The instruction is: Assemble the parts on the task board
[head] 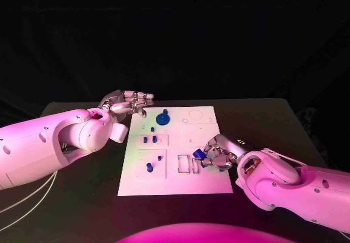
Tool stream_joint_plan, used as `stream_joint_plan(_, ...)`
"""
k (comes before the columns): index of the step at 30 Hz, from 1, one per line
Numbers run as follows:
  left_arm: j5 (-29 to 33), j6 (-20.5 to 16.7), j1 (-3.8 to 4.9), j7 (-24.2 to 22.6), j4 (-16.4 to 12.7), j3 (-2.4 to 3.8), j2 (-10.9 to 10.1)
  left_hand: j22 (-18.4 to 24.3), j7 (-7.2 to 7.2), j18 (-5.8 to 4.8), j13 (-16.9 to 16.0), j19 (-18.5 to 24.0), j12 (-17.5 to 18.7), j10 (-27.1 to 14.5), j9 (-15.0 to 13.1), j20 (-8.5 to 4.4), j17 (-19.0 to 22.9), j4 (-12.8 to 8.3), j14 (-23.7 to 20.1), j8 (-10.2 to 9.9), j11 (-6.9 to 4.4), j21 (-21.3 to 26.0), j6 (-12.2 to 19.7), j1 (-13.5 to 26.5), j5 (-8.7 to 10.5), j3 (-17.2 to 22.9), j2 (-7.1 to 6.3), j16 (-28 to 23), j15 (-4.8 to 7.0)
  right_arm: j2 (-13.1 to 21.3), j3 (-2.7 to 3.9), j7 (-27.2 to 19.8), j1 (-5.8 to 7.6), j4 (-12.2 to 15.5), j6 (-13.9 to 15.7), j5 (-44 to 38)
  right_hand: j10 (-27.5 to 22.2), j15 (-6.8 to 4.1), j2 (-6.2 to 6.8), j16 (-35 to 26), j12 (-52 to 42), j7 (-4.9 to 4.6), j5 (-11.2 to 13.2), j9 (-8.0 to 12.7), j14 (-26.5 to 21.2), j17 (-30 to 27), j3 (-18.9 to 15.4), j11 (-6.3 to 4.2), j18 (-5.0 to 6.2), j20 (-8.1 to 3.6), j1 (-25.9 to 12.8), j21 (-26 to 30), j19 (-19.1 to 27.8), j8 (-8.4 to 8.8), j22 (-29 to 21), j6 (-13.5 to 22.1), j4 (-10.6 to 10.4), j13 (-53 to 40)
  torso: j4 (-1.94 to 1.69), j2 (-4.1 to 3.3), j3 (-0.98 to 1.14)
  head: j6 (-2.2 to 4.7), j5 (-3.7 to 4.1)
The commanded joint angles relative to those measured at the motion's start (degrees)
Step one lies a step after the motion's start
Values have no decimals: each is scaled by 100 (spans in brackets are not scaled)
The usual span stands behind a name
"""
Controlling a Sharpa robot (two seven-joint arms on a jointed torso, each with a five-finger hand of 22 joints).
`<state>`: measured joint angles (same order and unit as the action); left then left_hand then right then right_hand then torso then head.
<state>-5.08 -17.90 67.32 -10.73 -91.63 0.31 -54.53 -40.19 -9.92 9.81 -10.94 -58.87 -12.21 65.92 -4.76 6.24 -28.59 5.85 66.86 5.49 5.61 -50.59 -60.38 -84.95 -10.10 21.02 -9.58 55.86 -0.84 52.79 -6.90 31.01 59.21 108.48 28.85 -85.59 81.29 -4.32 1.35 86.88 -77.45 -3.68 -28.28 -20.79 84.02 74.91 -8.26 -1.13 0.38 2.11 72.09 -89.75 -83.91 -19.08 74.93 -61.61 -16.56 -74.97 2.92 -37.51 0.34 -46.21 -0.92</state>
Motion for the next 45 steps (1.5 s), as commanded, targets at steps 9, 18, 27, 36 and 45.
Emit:
stream_joint_plan(9, 44, 110, -3, -25, -19, 3, 36, 9, 5, 77, -8, -19, -18, -39, 7, 12, 8, -4, -24, -4, -3, 38, 23, 4, 26, -26, 32, -24, -34, -549, 2, -55, 21, -328, -337, 623, 71, -41, -200, 17, -37, 85, -1, -230, 463, 851, -97, -12, -38, -43, -187, -25, -609, -61, 1507, -89, -19, -115, -4, -6, -11, -6, -25)
stream_joint_plan(18, 45, 115, -2, -17, -27, 3, 36, 9, 5, 77, -8, -19, -18, -39, 7, 12, 8, -4, -24, -4, -3, 38, 23, 4, 26, -26, 32, -24, -34, -798, -3, 94, 22, -571, -687, 771, 141, -54, -293, 18, -114, 106, 80, -334, 464, 856, -253, -27, -38, -53, -490, -25, -609, -103, 1507, -111, -19, -247, 0, -9, -4, -13, -52)
stream_joint_plan(27, 46, 108, -2, -6, -39, 3, 22, 15, 3, 77, -10, -21, -25, -53, 9, 13, 10, 0, -26, -5, -1, 46, 31, 9, 25, -34, 35, -25, -36, -888, -3, 195, 22, -662, -719, 698, 147, -60, -301, 3, -101, 113, 362, -425, 458, 830, -420, -33, -38, -61, -702, -25, -609, -128, 1507, -99, -14, -279, 7, -8, -3, -31, -81)
stream_joint_plan(36, 46, 110, -1, 0, -39, 3, 17, 15, 3, 77, -10, -21, -25, -53, 9, 13, 10, 0, -26, -5, -1, 46, 31, 9, 25, -34, 35, -25, -36, -919, -4, 246, 22, -685, -513, 501, 27, -31, 247, -36, 128, 70, 2278, -601, 443, 774, -426, 12, -38, -31, -1639, -25, -609, -136, 1507, 18, -46, -158, 5, -8, -1, -24, -79)
stream_joint_plan(45, 46, 112, -1, 3, -42, 3, 1, 15, 3, 77, -10, -21, -25, -53, 9, 13, 10, 0, -26, -5, -1, 46, 31, 9, 25, -34, 35, -25, -36, -831, -4, 171, 20, -580, -255, 318, 33, -22, 395, -34, 160, 66, 2096, -694, 448, 789, -54, 12, -38, -26, -1871, -25, -609, -148, 1507, 46, -37, -186, 10, -7, -1, -33, -73)
